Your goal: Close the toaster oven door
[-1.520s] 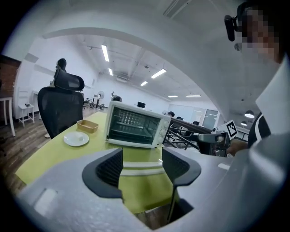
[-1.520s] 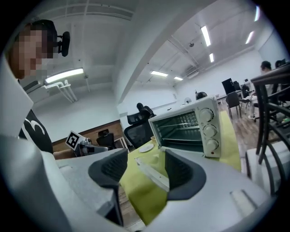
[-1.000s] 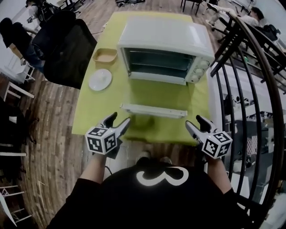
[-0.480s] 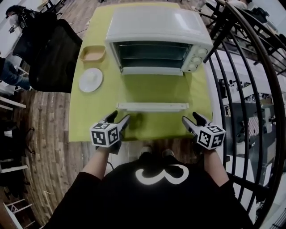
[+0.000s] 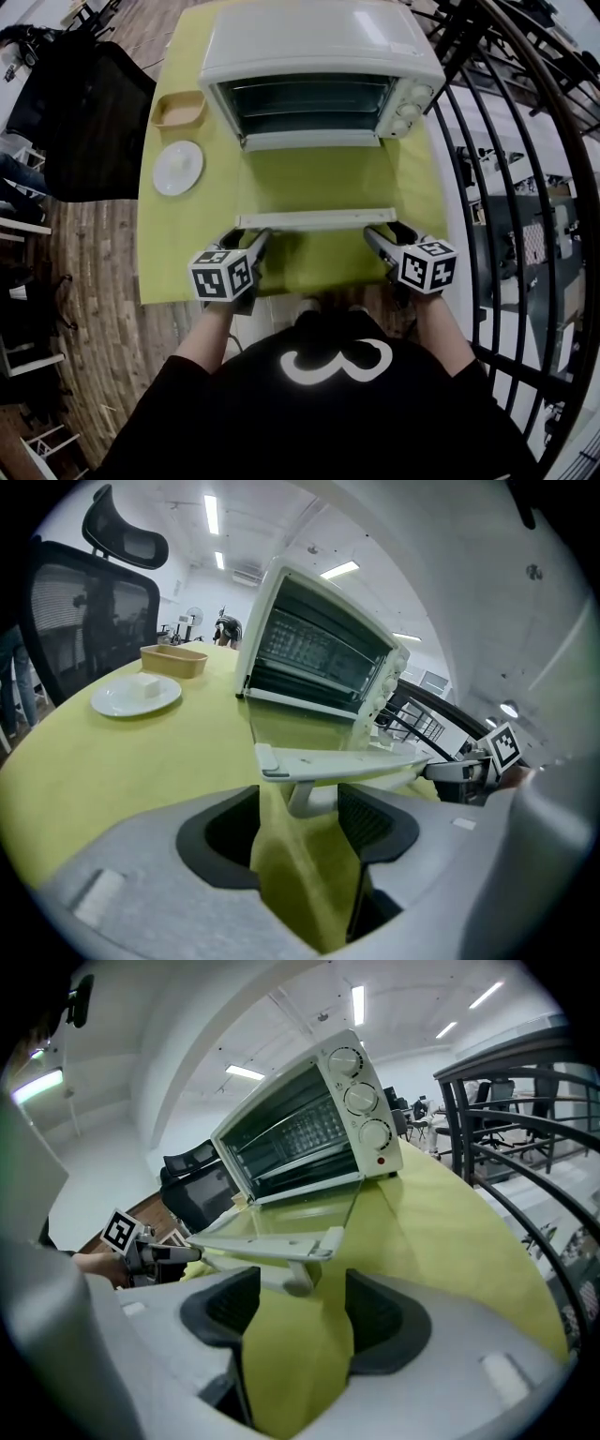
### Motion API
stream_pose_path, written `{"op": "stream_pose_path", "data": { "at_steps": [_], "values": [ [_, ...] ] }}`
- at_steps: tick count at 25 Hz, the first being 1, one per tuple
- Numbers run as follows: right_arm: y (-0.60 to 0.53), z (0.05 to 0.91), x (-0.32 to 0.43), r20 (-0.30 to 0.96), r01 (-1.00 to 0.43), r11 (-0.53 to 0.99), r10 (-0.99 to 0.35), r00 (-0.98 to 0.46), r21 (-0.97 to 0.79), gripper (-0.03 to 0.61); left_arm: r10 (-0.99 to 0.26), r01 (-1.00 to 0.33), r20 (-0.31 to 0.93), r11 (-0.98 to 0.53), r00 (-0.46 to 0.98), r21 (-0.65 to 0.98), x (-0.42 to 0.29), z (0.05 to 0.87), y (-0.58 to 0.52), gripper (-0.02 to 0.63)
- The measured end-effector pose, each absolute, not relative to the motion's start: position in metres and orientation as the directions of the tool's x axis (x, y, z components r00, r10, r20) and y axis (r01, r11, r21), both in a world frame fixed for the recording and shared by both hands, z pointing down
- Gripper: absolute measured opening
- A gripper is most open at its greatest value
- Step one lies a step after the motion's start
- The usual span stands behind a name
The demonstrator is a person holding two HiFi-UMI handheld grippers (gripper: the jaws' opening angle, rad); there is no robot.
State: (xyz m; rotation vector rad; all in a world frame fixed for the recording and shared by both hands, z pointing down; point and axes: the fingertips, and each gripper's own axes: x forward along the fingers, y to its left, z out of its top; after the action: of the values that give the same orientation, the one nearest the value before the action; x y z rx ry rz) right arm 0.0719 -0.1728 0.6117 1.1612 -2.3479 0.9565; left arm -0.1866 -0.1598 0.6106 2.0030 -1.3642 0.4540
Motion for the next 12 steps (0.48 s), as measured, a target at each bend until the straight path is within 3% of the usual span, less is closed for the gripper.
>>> {"op": "stream_pose_path", "data": {
  "at_steps": [8, 12],
  "values": [
    [-0.185, 0.613, 0.063, 0.576, -0.807, 0.444, -0.565, -0.59, -0.39, 0.275, -0.682, -0.909, 0.604, -0.258, 0.412, 0.328, -0.179, 0.611, -0.17, 0.238],
    [-0.184, 0.615, 0.059, 0.583, -0.805, 0.446, -0.557, -0.592, -0.39, 0.234, -0.669, -0.897, 0.6, -0.288, 0.439, 0.335, -0.174, 0.612, -0.17, 0.204]
  ]
}}
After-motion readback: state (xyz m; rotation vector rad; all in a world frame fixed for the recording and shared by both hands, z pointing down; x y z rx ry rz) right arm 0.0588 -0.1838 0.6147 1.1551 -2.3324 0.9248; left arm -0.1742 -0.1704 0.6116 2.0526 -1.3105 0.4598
